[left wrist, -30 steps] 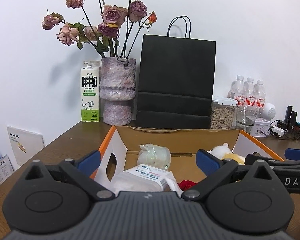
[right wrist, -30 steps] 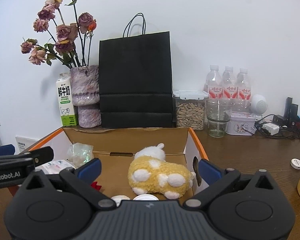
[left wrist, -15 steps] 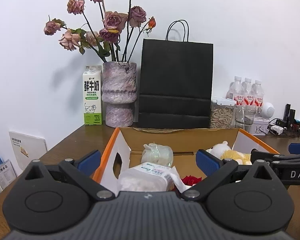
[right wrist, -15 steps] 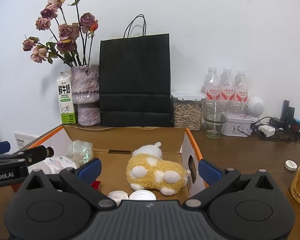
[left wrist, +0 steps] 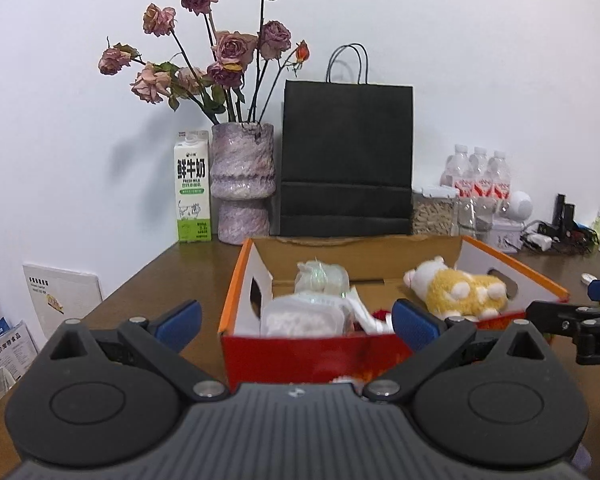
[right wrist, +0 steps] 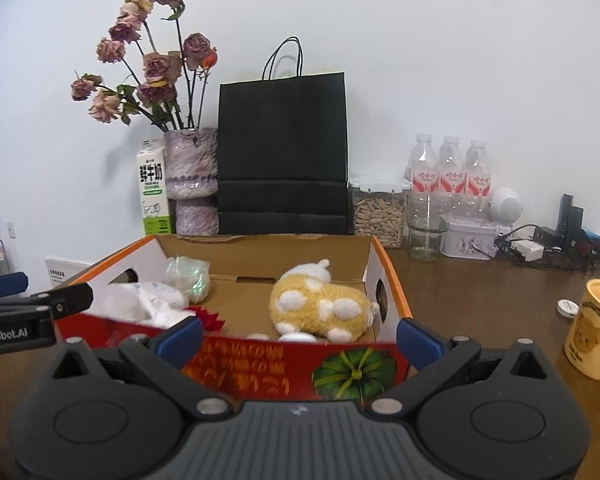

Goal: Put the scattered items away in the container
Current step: 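Withdraw both tools toward the dark blue pouch and white caps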

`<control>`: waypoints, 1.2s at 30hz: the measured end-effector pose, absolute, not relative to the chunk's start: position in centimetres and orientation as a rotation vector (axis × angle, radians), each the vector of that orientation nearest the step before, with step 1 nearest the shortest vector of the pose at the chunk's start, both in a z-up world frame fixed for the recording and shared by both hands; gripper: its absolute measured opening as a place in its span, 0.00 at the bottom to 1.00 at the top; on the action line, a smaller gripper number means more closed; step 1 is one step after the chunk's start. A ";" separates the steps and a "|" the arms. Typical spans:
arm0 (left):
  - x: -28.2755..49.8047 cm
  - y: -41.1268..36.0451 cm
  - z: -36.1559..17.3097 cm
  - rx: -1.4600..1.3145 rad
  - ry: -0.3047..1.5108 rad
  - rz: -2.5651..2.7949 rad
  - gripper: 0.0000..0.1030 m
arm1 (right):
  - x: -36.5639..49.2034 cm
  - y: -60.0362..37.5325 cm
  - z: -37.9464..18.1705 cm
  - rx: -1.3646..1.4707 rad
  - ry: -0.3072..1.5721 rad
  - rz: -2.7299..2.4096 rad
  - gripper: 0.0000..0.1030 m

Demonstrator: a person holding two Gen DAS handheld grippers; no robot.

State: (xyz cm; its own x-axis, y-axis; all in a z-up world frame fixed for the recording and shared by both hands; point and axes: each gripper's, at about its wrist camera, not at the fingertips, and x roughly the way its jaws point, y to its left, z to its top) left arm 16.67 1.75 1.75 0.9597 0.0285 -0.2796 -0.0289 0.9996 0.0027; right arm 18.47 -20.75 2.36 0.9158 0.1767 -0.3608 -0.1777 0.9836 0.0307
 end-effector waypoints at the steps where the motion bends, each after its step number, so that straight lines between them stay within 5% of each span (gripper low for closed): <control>1: 16.1 1.9 1.6 0.003 0.291 0.020 1.00 | 17.8 -20.8 2.2 -0.003 0.376 0.189 1.00; 24: 14.0 -0.6 0.2 0.133 0.454 -0.216 1.00 | 12.8 -20.1 -0.4 -0.132 0.553 0.230 1.00; 28: 14.6 -1.3 -0.2 0.139 0.493 -0.259 0.69 | 13.3 -19.9 -0.5 -0.131 0.564 0.222 0.99; 34: 15.1 -1.4 -0.5 0.100 0.547 -0.333 0.37 | 13.9 -19.9 -0.5 -0.132 0.568 0.223 0.99; 36: 15.1 -1.5 -0.5 0.105 0.552 -0.334 0.34 | 14.0 -19.9 -0.5 -0.131 0.567 0.225 0.99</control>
